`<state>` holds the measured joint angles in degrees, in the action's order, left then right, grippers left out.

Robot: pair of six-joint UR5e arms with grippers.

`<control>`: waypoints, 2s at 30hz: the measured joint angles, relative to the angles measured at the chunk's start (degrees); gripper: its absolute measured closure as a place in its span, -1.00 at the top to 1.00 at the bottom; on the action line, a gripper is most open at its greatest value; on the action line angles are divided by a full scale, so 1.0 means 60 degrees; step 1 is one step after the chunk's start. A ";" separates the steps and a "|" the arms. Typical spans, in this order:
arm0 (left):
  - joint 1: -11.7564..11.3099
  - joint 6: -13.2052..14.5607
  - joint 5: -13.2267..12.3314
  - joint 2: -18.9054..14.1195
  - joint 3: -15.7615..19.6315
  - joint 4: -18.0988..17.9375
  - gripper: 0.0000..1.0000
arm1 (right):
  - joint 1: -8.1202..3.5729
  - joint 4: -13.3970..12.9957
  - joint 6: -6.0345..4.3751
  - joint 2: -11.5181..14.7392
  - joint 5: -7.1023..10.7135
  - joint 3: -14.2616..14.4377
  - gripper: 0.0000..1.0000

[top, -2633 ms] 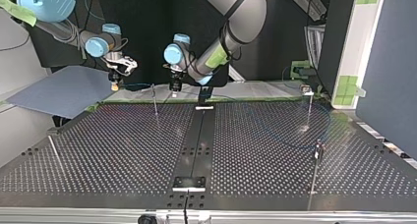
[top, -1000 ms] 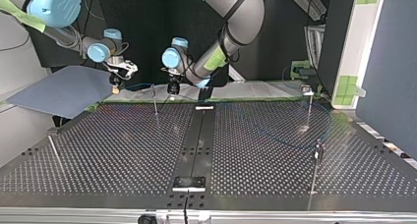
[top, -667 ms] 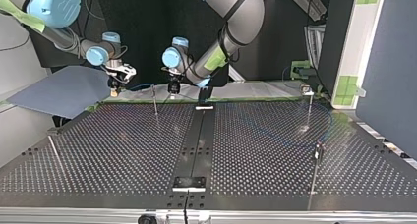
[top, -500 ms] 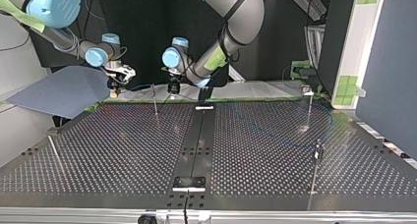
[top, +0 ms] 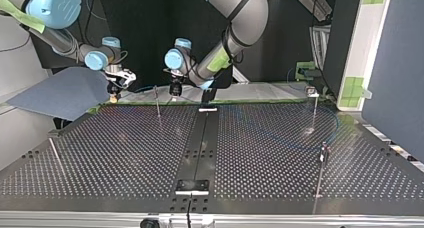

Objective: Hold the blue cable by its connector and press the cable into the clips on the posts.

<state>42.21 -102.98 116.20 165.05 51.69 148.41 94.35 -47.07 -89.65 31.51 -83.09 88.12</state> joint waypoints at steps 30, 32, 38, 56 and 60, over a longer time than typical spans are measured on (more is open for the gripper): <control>-0.1009 -0.0298 -0.0121 0.0357 -0.0620 0.0695 -0.94 | -0.0142 -0.0022 -0.0319 -0.0012 0.0145 -0.0324 -1.00; -0.0985 -0.0307 -0.0129 0.0357 -0.0622 0.0688 -0.94 | -0.0161 -0.0022 -0.0322 -0.0012 0.0149 -0.0347 -1.00; -0.0933 -0.0293 -0.0171 0.0355 -0.0725 0.0652 -0.94 | -0.0221 -0.0018 -0.0345 -0.0014 0.0151 -0.0472 -1.00; -0.0968 0.0049 -0.0093 0.0353 -0.0969 0.0977 -0.73 | -0.0413 -0.0074 -0.0471 -0.0038 -0.0154 -0.0688 -1.00; -0.0945 0.0137 -0.0304 0.0349 -0.0945 0.0970 -0.46 | -0.0417 -0.0123 -0.0567 -0.0045 -0.0013 -0.0767 -1.00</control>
<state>36.54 -102.16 114.38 167.14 46.02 154.23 91.85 -47.80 -93.05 31.24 -83.17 83.51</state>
